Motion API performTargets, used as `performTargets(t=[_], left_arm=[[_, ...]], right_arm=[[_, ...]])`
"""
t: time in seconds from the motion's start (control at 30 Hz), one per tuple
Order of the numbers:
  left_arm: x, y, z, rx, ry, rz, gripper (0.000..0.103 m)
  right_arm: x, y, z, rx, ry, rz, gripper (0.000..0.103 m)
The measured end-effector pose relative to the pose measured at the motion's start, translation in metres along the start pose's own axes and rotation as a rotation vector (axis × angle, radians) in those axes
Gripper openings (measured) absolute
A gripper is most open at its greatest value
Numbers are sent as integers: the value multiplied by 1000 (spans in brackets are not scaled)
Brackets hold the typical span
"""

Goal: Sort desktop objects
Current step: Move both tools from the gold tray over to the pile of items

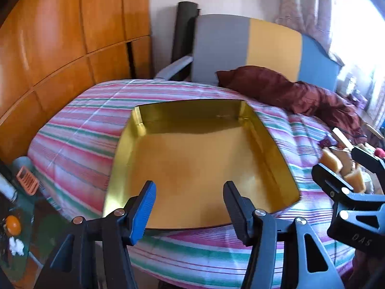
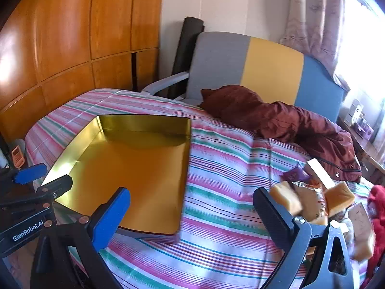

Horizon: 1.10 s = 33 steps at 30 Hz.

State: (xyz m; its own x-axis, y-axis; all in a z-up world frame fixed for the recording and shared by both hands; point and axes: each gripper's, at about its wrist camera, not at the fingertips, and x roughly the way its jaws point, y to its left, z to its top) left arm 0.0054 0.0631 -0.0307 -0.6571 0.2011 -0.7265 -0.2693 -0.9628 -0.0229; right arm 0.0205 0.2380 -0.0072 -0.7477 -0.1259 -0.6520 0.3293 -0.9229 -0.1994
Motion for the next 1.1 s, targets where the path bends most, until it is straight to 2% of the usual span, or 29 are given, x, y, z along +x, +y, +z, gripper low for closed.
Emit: performTargets(t=[0.1, 0.23, 0.5, 0.63, 0.77, 0.97, 1.03, 1.1], left_arm=[[1, -13, 2, 23, -4, -61, 67], [6, -25, 5, 20, 16, -151, 67], [12, -54, 8, 69, 54, -253, 66], [16, -64, 8, 57, 97, -340, 66], [23, -78, 10, 68, 131, -406, 67], [27, -111, 13, 142, 180, -489, 67], [27, -128, 13, 196, 181, -511, 67], [28, -146, 13, 241, 200, -558, 67]], right_arm=[[-3, -17, -2, 27, 6, -17, 101], [-5, -36, -4, 53, 20, -43, 101], [-13, -90, -14, 154, 53, -45, 101], [-26, -138, -26, 255, 87, -56, 92], [-47, -198, -44, 377, 127, -146, 91], [-85, -296, -76, 588, 188, -220, 89], [-97, -324, -87, 628, 240, -236, 88], [-98, -341, -99, 589, 360, -210, 88]])
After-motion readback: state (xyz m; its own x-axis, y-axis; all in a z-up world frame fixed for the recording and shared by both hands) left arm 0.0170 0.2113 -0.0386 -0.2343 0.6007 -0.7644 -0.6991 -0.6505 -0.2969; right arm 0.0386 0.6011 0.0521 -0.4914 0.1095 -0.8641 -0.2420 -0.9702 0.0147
